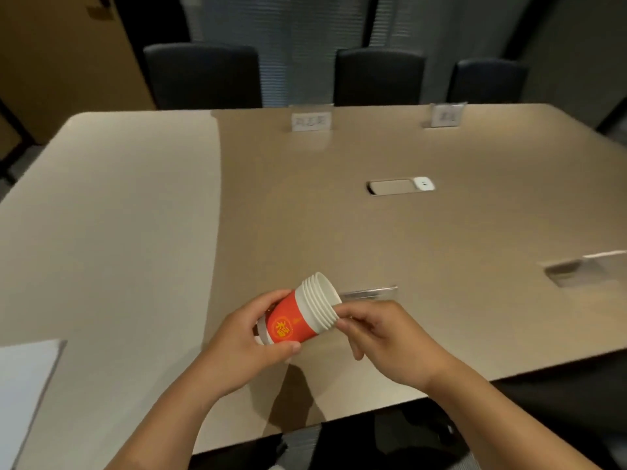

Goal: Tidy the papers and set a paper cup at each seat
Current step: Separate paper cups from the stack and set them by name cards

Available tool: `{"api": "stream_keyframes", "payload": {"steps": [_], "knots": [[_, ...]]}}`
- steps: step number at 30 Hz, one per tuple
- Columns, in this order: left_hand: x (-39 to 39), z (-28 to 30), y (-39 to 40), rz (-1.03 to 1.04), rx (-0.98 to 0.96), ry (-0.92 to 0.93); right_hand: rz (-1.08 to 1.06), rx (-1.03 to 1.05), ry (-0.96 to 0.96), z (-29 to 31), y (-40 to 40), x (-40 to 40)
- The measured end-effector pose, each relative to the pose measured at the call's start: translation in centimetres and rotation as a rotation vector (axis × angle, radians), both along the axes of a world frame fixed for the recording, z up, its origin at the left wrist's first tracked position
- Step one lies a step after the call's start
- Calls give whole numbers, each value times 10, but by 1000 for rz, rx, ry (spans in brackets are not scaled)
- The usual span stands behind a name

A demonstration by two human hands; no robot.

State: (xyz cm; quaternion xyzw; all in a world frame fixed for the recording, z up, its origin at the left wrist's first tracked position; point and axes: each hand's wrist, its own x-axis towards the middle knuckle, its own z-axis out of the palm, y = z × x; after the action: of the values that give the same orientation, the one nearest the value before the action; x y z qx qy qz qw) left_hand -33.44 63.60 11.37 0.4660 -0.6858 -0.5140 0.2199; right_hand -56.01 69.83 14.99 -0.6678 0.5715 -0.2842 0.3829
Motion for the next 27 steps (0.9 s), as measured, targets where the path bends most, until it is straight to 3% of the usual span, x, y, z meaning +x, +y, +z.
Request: {"api": "stream_keyframes", "payload": {"steps": [8, 15, 22, 25, 27], "knots": [[-97, 7, 13, -134, -30, 59, -303, 9, -45, 15, 39, -84], [-212, -4, 34, -187, -40, 66, -400, 10, -69, 16, 70, -199], [-348, -15, 69, -134, 25, 73, -319, -64, -12, 14, 88, -344], [-373, -26, 74, -39, 60, 85, -360, -113, -42, 3, 84, -385], [-380, -32, 78, 54, 78, 85, -380, -216, 37, -4, 81, -412]]}}
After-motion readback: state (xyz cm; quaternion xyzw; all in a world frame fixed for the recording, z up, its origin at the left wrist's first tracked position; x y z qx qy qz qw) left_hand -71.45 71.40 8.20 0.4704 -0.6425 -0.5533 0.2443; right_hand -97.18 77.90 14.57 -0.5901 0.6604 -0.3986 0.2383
